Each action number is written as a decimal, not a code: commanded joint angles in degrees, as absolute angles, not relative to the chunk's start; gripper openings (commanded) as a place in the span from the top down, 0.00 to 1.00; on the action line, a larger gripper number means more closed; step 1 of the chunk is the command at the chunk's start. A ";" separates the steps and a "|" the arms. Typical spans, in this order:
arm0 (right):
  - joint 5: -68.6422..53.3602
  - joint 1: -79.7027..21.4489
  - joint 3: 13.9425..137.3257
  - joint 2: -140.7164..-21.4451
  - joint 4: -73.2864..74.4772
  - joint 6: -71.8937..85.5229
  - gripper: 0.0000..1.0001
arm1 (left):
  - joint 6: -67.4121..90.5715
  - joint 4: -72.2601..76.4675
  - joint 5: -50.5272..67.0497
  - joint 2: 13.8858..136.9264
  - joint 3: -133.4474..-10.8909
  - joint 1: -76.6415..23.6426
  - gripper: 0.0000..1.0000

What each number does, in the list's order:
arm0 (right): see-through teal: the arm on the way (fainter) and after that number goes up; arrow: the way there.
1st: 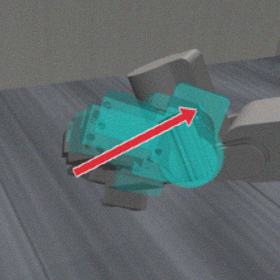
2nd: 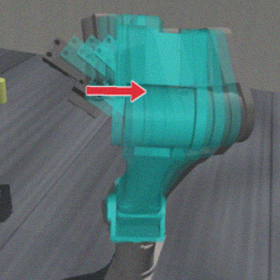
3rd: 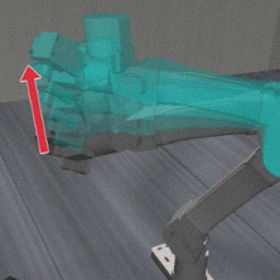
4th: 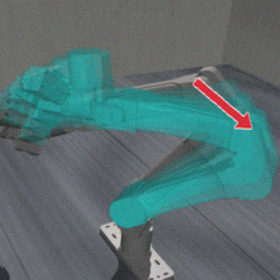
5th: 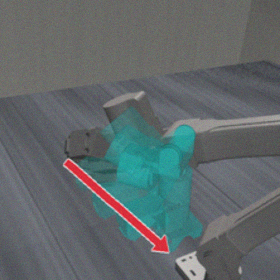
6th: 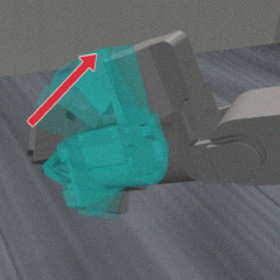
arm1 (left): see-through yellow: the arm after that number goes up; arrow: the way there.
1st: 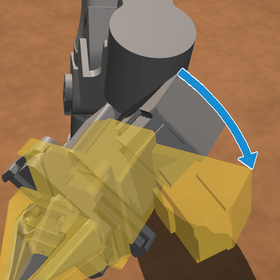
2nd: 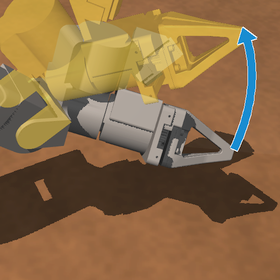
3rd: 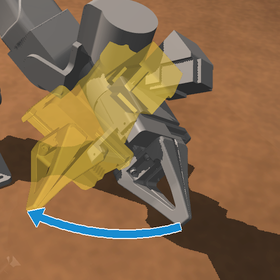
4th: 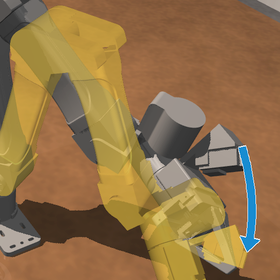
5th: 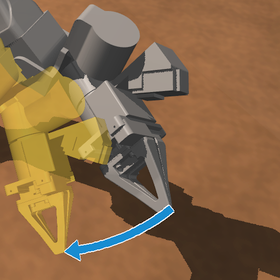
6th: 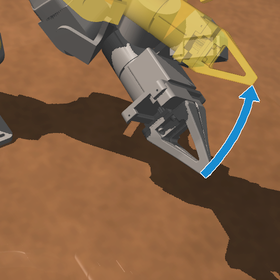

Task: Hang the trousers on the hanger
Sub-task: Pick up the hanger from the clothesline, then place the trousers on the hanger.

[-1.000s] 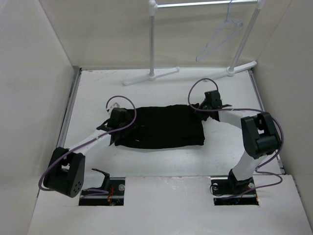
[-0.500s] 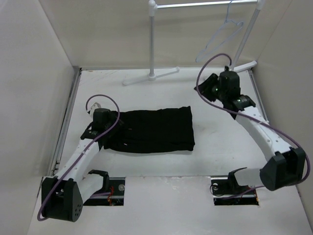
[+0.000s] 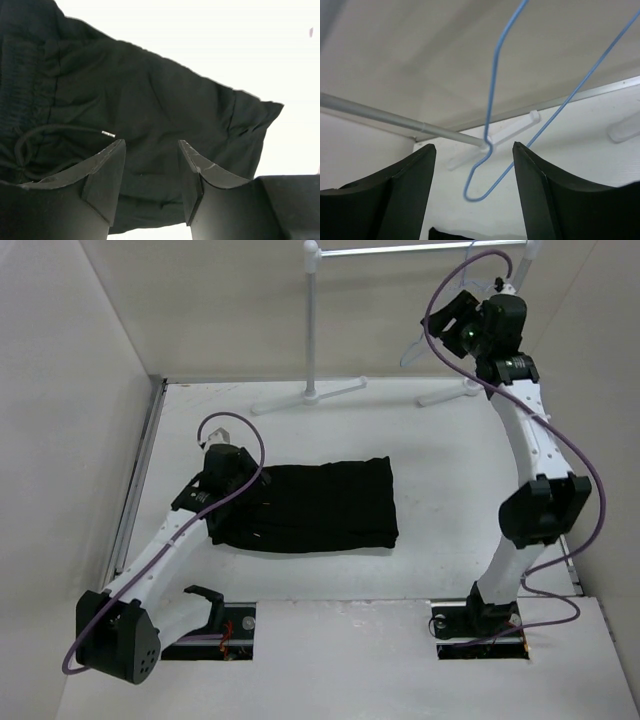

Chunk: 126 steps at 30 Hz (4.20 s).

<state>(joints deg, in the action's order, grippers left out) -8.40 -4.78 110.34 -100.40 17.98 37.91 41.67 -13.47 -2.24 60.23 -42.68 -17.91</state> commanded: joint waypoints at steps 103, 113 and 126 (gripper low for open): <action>-7.55 -15.25 36.21 -61.14 8.81 42.89 0.69 | 62.66 27.32 -40.25 99.22 -59.34 -65.79 0.99; -9.67 -18.06 36.56 -79.97 -6.41 45.97 0.51 | 65.83 31.20 -40.87 103.62 -57.04 -65.35 0.98; -11.24 -19.73 33.76 -87.71 -11.59 48.95 0.35 | 66.45 31.90 -40.17 104.76 -54.58 -63.68 0.97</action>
